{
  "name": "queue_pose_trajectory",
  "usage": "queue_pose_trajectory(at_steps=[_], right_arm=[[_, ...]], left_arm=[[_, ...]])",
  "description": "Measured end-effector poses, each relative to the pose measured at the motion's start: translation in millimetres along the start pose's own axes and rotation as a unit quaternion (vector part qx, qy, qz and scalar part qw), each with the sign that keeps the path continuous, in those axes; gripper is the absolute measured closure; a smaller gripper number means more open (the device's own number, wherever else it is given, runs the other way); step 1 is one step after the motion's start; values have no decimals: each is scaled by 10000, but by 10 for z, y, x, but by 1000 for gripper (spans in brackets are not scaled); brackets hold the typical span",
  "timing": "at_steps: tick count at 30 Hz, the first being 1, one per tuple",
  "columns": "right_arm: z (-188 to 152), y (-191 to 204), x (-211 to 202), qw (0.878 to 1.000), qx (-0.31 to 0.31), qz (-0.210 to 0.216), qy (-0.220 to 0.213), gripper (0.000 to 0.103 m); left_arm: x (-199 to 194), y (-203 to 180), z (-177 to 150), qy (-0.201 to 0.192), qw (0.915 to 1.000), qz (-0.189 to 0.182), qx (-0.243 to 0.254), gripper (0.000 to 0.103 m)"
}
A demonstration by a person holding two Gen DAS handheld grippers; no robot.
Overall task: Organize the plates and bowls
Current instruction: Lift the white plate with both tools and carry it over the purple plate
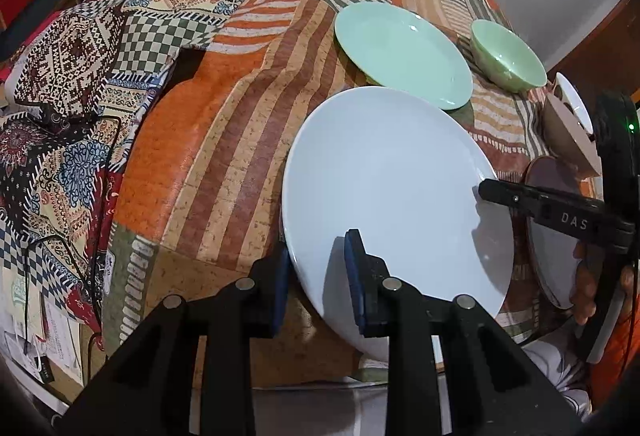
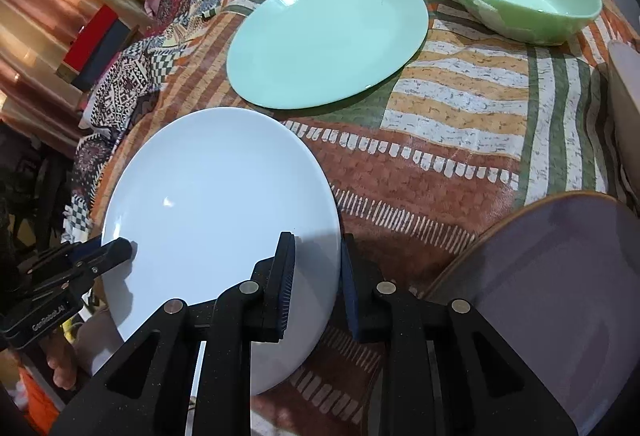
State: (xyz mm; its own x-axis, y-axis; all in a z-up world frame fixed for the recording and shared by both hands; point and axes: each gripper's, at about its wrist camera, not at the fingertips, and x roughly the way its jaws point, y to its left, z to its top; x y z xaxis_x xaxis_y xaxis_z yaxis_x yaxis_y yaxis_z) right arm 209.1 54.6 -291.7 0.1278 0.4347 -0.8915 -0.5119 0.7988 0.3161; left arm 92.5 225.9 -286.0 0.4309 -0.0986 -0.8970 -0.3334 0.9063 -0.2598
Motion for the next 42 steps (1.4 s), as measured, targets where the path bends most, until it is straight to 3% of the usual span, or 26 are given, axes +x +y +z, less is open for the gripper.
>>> queue_pose_trajectory(at_steps=[13,26,42], right_arm=[[-61,0,-296,9994,64,46,-346,82],[-240,-214,-780,9959,379,7,-821,82],[-569,-752,-1186,9894,943,-228,-1082,82]], left_arm=[[-325,-179,77,-388,9991,-98,101,77],[-535,-673,98,-589,9964,-286,530,77],[-375,-1349,40,-321,9917,-711,1026,77]])
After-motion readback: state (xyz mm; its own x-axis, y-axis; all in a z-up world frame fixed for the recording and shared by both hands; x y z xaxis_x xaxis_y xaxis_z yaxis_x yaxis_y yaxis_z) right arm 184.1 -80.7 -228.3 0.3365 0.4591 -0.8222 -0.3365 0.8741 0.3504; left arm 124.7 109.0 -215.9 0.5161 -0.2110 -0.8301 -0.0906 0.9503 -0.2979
